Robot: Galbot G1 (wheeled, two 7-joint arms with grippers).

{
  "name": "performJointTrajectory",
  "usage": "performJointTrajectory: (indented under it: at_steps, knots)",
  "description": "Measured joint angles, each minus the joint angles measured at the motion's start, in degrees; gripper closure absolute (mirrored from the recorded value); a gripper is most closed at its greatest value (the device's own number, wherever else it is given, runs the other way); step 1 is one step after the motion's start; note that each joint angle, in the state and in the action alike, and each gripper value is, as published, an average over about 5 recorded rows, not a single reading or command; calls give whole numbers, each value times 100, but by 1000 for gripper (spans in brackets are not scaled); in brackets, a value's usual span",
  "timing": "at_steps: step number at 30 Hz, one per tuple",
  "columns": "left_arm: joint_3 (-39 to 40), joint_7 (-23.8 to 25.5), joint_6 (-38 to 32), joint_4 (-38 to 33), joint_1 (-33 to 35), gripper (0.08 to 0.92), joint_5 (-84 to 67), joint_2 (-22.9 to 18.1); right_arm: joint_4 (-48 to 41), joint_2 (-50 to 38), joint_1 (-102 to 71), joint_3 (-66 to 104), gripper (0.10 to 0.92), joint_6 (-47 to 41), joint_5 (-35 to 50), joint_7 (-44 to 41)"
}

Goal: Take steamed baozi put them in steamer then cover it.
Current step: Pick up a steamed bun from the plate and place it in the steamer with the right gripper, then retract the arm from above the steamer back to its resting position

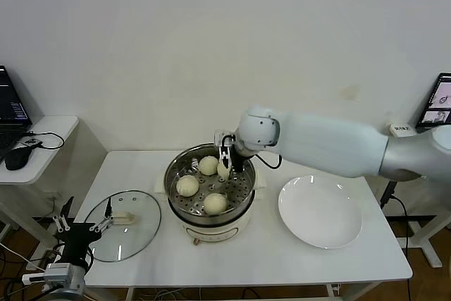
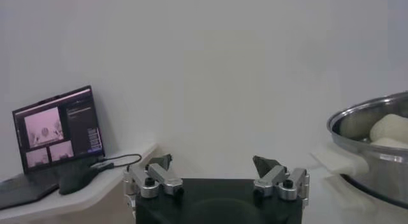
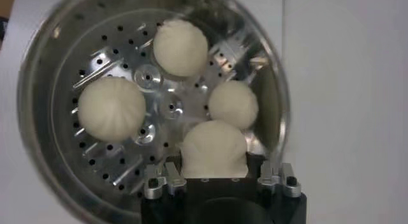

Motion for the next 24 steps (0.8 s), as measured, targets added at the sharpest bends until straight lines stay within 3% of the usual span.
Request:
performJointTrajectory:
  at_steps: [9,17,24]
  knots:
    - [6,-4,0,-19,13,177,12,-29,-113,70,-261,49,379,-75,-133,159]
    - [-43,-4,0,-42,31,177,1,-8,75,-103,-172,236,221,-100,-90,117]
    - [-33,0,0,21,-25,177,-20,24,569,-629,-1,564,203,-42,231,328]
